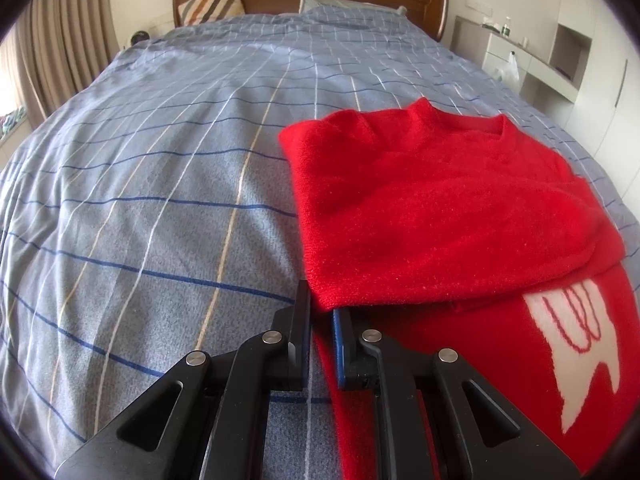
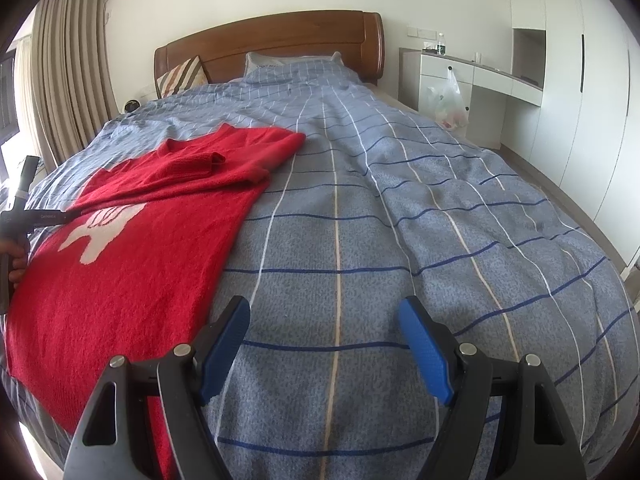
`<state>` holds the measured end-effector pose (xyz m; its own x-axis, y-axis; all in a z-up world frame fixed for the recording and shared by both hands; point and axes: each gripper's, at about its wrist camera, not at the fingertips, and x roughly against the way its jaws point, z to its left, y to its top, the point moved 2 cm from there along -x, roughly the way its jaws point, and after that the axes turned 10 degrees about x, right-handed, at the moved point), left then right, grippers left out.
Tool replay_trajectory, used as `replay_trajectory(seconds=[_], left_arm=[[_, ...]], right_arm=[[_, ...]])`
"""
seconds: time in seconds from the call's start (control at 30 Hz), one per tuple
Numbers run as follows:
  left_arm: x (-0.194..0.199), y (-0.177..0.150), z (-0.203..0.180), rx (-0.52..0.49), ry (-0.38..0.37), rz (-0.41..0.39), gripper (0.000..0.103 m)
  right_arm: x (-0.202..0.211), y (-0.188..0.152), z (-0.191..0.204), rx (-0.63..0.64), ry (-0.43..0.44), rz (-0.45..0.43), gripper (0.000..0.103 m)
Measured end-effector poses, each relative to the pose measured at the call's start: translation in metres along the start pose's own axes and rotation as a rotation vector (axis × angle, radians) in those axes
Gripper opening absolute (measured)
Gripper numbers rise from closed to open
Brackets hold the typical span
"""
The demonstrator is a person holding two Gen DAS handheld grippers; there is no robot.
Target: Fold small clothes
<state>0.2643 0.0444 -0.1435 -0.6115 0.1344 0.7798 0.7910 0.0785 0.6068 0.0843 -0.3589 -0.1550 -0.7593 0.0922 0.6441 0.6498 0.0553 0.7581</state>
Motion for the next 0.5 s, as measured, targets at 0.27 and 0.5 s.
replay_trajectory(seconds=[0.27,0.5], left_arm=[[0.012,-0.006,-0.004,-0.018,0.020,-0.006,0.016],[0.055,-0.030,0.009,-0.052,0.023,-0.029,0.051]], right_arm=[[0.001,0.001,0.002,0.011,0.012,-0.006,0.077],[0.002,0.002,0.002,0.004,0.025,-0.008,0.077]])
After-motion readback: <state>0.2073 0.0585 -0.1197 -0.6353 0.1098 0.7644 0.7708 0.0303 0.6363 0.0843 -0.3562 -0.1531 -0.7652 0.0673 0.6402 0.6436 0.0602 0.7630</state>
